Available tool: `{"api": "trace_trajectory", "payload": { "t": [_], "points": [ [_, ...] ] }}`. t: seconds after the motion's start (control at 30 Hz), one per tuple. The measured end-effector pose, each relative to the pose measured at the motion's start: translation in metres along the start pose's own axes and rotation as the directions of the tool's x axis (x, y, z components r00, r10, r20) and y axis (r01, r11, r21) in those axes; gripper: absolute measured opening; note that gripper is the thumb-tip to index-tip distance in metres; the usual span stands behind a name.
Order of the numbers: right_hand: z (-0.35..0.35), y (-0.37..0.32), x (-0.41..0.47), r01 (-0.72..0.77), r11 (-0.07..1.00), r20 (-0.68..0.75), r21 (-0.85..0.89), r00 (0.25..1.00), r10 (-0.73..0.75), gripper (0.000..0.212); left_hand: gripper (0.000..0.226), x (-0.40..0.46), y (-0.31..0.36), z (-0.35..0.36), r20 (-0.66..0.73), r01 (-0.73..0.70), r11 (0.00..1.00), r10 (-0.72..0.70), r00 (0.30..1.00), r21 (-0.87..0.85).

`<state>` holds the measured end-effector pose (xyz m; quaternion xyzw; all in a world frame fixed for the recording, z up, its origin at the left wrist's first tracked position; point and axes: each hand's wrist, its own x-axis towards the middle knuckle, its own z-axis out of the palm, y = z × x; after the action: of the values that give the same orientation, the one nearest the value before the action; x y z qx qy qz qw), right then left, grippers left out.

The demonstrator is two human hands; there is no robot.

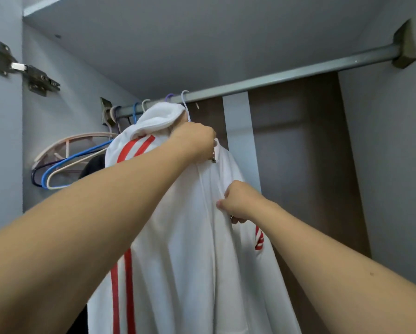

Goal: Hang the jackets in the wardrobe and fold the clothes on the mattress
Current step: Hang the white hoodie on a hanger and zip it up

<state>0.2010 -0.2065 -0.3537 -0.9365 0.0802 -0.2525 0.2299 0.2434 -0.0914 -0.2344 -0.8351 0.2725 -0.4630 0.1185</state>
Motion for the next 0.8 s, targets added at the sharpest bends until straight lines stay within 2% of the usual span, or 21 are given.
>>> {"api": "trace_trajectory", "payload": {
  "t": [0.1,0.23,0.4,0.43,0.53,0.63,0.7,0.8],
  "points": [
    [0.002,0.004,-0.003,0.033,0.999,-0.024,0.015,0.999,-0.033,0.027,0.021,0.0,-0.021,0.008,-0.003,0.037,0.995,-0.038,0.999,-0.098],
    [0.008,0.001,-0.002,0.043,0.999,-0.014,0.012,0.999,-0.043,0.026,0.03,-0.004,-0.021,0.012,0.054,0.072,0.986,-0.064,0.996,-0.153],
    [0.013,0.005,-0.007,0.045,0.998,-0.047,0.046,0.998,-0.043,0.027,0.029,-0.016,-0.031,0.005,0.111,-0.032,0.967,0.062,0.992,-0.254],
    [0.014,0.007,-0.008,0.054,0.997,-0.061,0.063,0.997,-0.05,0.028,0.03,-0.02,-0.031,0.005,0.13,-0.044,0.97,0.077,0.988,-0.239],
    [0.017,0.012,-0.009,0.077,0.988,-0.084,0.135,0.994,-0.066,0.025,0.028,-0.03,-0.026,0.008,0.136,-0.106,0.993,0.112,0.984,-0.048],
    [0.019,0.012,-0.008,0.102,0.985,-0.103,0.141,0.991,-0.088,0.022,0.025,-0.037,-0.023,0.013,0.097,-0.08,0.996,0.083,0.992,-0.029],
    [0.017,0.01,-0.008,0.106,0.986,-0.117,0.129,0.989,-0.091,0.034,0.027,-0.04,-0.02,0.013,0.038,-0.061,0.998,0.062,0.997,-0.021],
    [0.013,0.005,-0.005,0.117,0.989,-0.161,0.09,0.982,-0.101,0.055,0.032,-0.043,-0.014,0.015,-0.122,-0.083,0.995,0.09,0.988,0.063]
  ]
}}
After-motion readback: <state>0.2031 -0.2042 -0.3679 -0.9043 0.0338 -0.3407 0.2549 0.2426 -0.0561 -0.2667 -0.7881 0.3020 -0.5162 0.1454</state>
